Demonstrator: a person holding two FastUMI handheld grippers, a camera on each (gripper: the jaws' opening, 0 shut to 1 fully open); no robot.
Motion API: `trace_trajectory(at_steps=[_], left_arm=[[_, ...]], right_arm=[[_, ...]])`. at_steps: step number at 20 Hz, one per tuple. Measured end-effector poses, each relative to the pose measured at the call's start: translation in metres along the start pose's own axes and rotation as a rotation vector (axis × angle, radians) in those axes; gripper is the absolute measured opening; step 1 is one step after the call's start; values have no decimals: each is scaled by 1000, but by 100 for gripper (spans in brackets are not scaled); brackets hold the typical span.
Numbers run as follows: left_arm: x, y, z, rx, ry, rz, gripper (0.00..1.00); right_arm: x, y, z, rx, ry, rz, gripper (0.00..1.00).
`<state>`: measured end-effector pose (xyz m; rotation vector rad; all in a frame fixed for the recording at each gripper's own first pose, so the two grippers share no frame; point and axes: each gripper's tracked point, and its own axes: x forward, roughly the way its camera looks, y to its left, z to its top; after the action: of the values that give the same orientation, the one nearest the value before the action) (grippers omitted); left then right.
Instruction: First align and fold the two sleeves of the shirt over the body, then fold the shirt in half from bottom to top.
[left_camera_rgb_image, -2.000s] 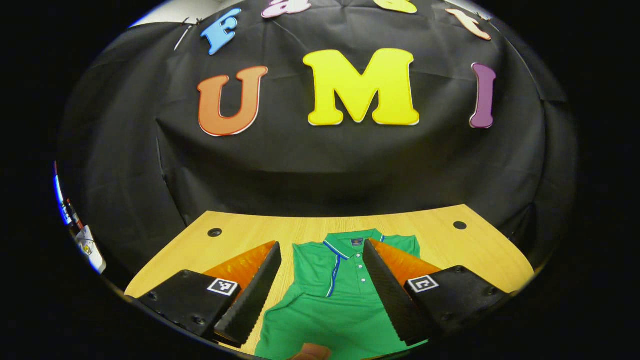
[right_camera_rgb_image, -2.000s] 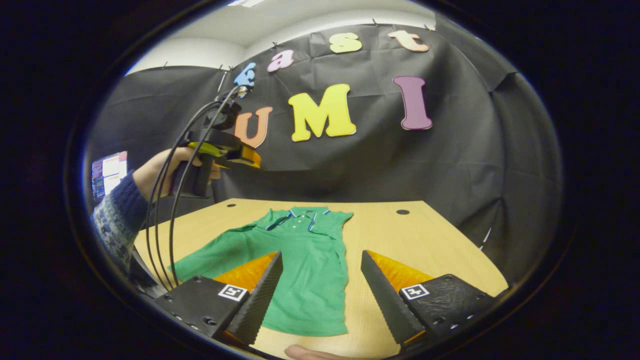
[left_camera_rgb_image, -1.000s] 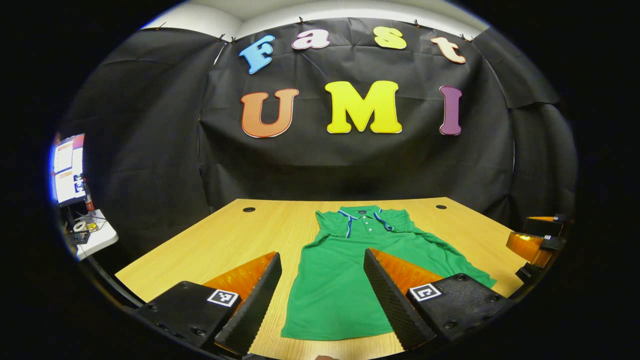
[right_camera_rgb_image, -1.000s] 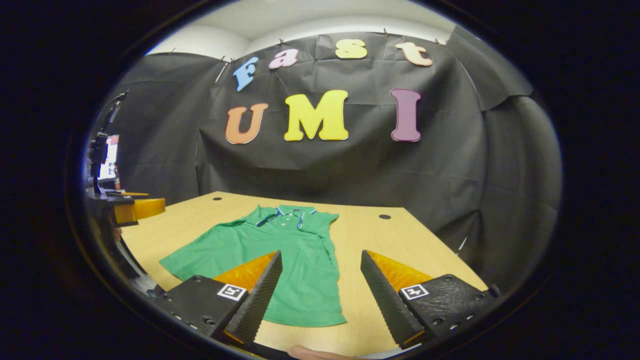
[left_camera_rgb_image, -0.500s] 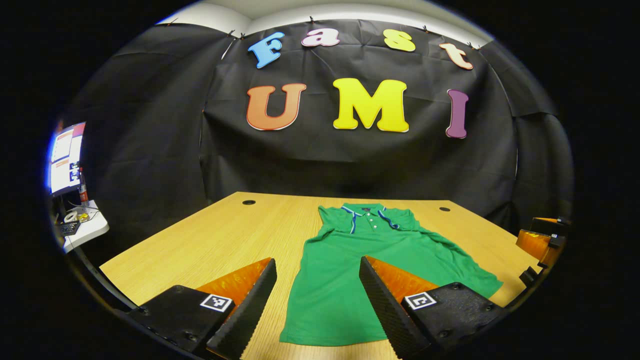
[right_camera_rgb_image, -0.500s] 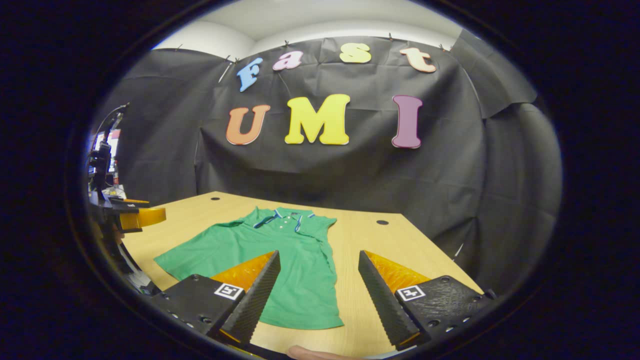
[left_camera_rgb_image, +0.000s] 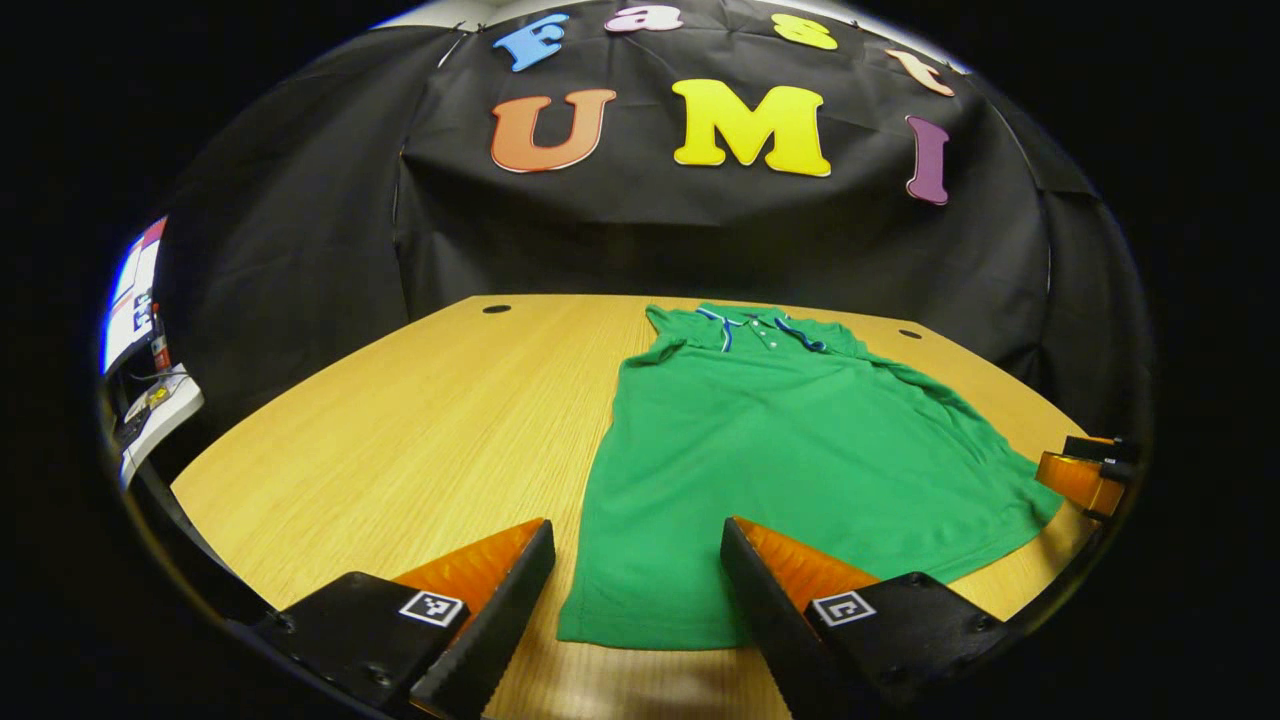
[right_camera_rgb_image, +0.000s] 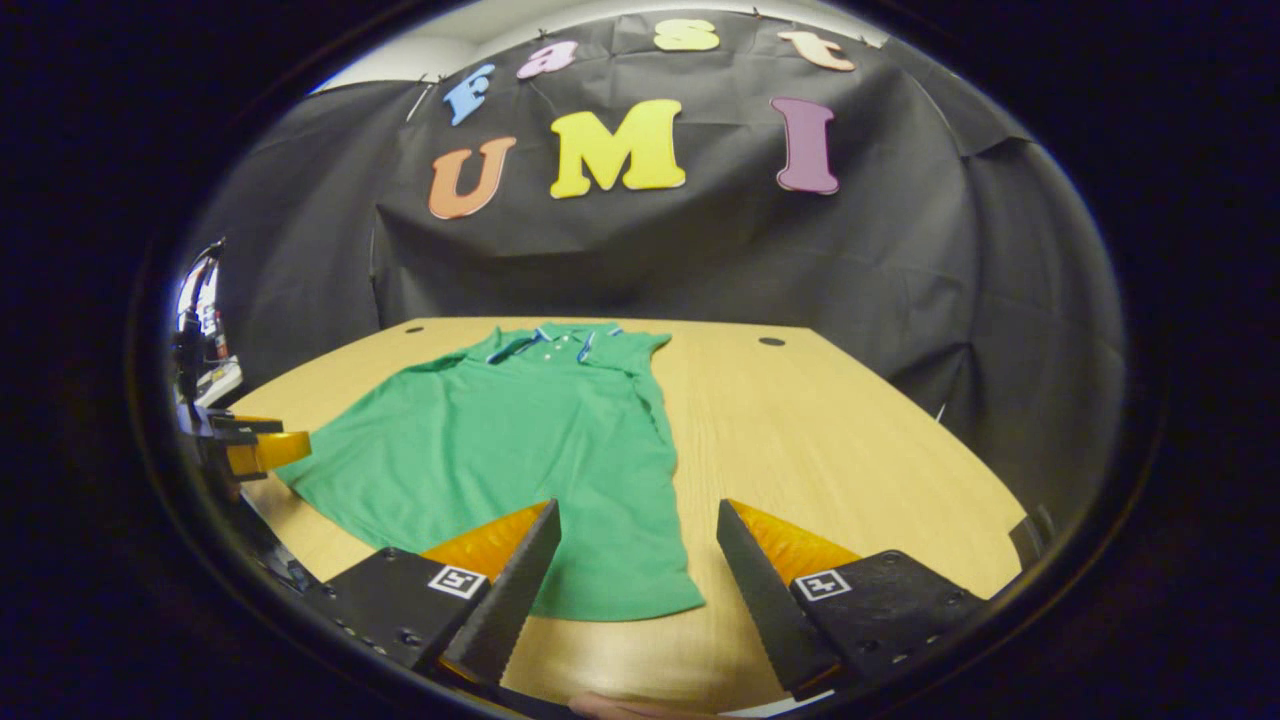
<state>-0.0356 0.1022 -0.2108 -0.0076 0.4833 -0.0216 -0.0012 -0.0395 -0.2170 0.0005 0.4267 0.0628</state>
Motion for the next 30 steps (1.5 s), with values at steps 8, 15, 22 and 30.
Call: trace_trajectory(at_steps=[8, 15, 22, 30], left_arm=[[6, 9, -2, 5, -5, 40, 100], [10, -4, 2, 54, -3, -28, 21], [-6, -15, 21, 62, -55, -55, 6], [-17, -20, 71, 74, -159, -56, 6]], right_arm=[[10, 11, -15, 21, 37, 46, 93], [18, 19, -14, 57, 45, 96, 1], [0, 17, 14, -30, -32, 65, 2], [-16, 30, 73, -96, -160, 62, 0]])
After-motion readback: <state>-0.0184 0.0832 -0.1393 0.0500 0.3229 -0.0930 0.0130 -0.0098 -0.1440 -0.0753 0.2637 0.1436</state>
